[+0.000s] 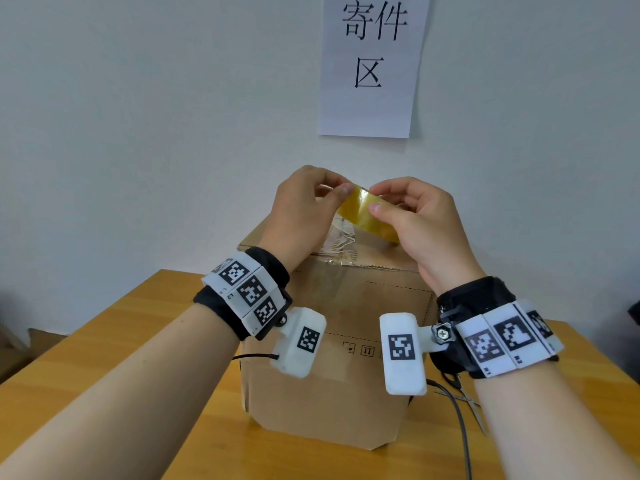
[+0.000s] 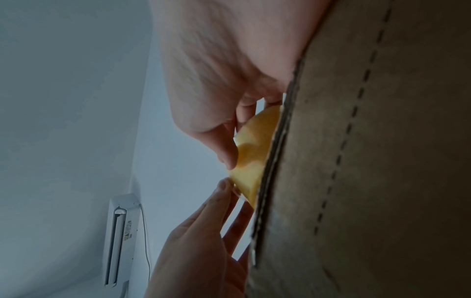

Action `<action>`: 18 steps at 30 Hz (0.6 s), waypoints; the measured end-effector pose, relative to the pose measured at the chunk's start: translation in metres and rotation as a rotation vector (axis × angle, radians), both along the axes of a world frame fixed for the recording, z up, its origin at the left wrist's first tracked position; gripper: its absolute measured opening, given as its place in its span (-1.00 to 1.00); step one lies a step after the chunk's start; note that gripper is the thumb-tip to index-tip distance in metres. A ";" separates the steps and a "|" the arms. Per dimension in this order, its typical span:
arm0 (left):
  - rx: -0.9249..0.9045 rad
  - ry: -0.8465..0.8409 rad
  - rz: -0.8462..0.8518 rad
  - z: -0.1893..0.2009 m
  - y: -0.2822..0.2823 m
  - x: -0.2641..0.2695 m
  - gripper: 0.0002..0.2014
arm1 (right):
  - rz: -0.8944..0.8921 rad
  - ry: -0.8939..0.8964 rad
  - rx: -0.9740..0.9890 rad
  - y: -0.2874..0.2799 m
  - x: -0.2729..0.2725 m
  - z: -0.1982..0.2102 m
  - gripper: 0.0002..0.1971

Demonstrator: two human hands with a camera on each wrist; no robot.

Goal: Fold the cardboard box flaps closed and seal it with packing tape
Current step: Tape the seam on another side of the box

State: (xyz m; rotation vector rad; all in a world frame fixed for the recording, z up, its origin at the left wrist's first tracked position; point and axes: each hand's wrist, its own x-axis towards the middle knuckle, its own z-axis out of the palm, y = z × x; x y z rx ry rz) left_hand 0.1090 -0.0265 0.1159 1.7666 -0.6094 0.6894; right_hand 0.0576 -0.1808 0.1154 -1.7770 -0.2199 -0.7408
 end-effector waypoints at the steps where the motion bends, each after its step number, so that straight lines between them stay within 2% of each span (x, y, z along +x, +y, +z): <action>1: 0.000 0.009 -0.007 0.000 -0.001 0.000 -0.85 | 0.000 -0.003 0.003 0.000 0.000 0.000 -0.82; 3: -0.004 0.027 -0.022 0.001 -0.001 -0.002 -0.84 | 0.000 -0.009 0.007 0.000 0.000 0.000 -0.82; 6: -0.006 0.041 -0.053 0.001 0.000 -0.006 -0.95 | 0.005 -0.015 0.018 -0.002 0.000 -0.001 -0.81; 11: -0.030 0.012 -0.027 0.001 0.002 -0.002 -0.78 | 0.023 -0.024 0.030 -0.002 0.000 0.000 -0.82; 18: -0.102 0.046 0.000 0.000 0.002 -0.001 -0.84 | 0.024 -0.001 0.010 0.000 0.001 -0.001 -0.82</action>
